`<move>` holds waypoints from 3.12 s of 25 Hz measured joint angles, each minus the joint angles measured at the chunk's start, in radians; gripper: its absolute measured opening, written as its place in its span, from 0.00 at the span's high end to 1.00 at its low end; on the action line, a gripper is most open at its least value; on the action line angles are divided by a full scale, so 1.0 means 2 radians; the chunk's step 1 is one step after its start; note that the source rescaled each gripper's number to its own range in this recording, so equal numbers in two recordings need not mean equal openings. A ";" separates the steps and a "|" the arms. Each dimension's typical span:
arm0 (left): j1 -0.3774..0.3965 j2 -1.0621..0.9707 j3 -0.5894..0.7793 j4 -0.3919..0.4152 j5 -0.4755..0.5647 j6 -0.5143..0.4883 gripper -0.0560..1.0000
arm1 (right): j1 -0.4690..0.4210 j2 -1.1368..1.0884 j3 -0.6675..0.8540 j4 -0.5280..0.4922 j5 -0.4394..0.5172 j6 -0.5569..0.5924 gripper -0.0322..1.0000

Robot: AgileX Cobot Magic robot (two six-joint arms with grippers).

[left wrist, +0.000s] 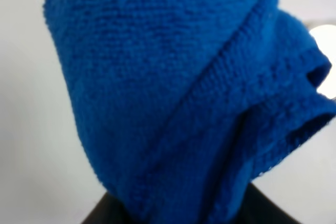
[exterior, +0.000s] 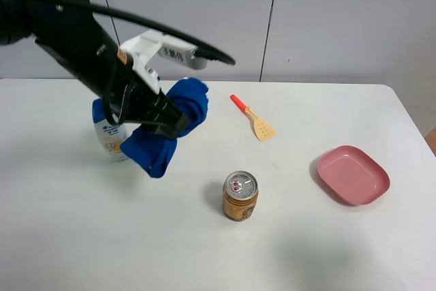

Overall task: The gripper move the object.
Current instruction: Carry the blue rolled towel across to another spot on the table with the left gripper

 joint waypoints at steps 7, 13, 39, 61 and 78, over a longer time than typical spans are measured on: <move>-0.039 0.103 -0.222 0.003 0.072 0.069 0.93 | 0.000 0.000 0.000 0.000 0.000 0.000 0.00; -0.039 0.250 -0.433 0.003 0.096 0.075 0.93 | 0.000 0.000 0.000 0.000 0.000 0.000 0.00; -0.081 0.494 -0.668 -0.184 -0.124 0.127 0.93 | 0.000 0.000 0.001 0.000 0.000 0.000 0.00; -0.083 0.577 -0.668 -0.156 -0.111 0.153 0.93 | 0.000 0.000 0.001 0.000 0.000 0.000 0.00; -0.083 0.601 -0.668 -0.153 -0.100 0.153 0.93 | 0.000 0.000 0.001 0.000 0.000 0.000 0.00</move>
